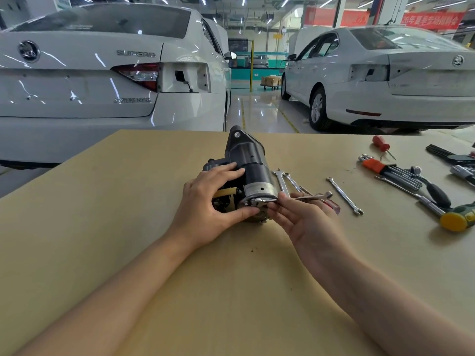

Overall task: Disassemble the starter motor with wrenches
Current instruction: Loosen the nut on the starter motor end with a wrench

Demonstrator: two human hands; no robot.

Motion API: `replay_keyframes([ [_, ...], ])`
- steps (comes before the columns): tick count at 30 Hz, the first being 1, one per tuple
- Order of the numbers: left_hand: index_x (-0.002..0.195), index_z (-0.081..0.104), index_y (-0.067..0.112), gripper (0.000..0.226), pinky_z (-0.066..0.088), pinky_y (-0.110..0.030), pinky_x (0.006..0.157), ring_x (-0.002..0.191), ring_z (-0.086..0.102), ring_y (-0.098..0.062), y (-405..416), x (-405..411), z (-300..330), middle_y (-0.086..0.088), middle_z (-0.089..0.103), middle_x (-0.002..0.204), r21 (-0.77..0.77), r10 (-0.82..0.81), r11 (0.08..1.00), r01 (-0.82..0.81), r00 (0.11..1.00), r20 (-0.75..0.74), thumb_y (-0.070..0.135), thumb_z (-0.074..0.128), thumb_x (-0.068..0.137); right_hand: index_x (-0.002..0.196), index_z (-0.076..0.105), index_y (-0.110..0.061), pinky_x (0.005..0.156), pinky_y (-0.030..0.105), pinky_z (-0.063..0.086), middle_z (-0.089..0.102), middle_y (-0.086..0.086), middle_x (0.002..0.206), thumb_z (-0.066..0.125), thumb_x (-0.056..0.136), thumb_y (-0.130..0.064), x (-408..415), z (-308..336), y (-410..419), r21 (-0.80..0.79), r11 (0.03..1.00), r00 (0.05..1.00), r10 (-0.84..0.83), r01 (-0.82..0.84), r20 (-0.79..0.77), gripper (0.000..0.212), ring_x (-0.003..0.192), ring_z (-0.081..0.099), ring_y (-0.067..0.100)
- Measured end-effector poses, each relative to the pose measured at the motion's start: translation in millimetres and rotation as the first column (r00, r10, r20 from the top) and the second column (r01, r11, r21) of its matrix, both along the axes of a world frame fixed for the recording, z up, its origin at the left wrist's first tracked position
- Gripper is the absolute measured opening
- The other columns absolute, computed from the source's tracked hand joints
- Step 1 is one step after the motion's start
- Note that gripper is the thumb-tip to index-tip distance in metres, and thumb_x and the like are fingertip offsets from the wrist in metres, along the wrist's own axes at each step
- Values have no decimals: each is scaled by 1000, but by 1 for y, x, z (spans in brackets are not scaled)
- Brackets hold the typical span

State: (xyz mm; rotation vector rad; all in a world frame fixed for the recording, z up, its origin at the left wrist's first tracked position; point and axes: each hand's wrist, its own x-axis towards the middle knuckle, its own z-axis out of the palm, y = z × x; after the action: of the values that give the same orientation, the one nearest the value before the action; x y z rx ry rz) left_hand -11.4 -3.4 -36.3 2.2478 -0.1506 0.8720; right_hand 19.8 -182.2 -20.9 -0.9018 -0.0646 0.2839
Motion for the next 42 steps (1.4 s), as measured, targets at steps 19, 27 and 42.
replay_keyframes([
  [19,128,50,36,59,36,-54,107,132,48,-18,4,-1,3,3,54,140,27,-55,998,56,998,-29,45,53,70,94,70,2,68,38,50,59,15,86,61,89,0,-20,17,22,-318,648,-65,495,692,867,11,80,57,29],
  [27,131,54,38,79,35,-51,110,133,44,-7,3,-4,3,12,51,140,5,-23,1000,24,998,-57,68,69,59,86,62,-11,55,22,48,63,2,65,54,93,1,-12,6,-3,-217,972,912,1,96,410,16,58,58,14],
  [42,130,59,27,83,36,-50,110,133,44,-10,-4,-7,8,7,53,139,-22,4,1000,-6,997,-75,68,66,57,82,55,-6,60,26,58,65,11,63,53,89,8,-2,8,-5,7,997,997,71,-71,11,15,58,67,20],
])
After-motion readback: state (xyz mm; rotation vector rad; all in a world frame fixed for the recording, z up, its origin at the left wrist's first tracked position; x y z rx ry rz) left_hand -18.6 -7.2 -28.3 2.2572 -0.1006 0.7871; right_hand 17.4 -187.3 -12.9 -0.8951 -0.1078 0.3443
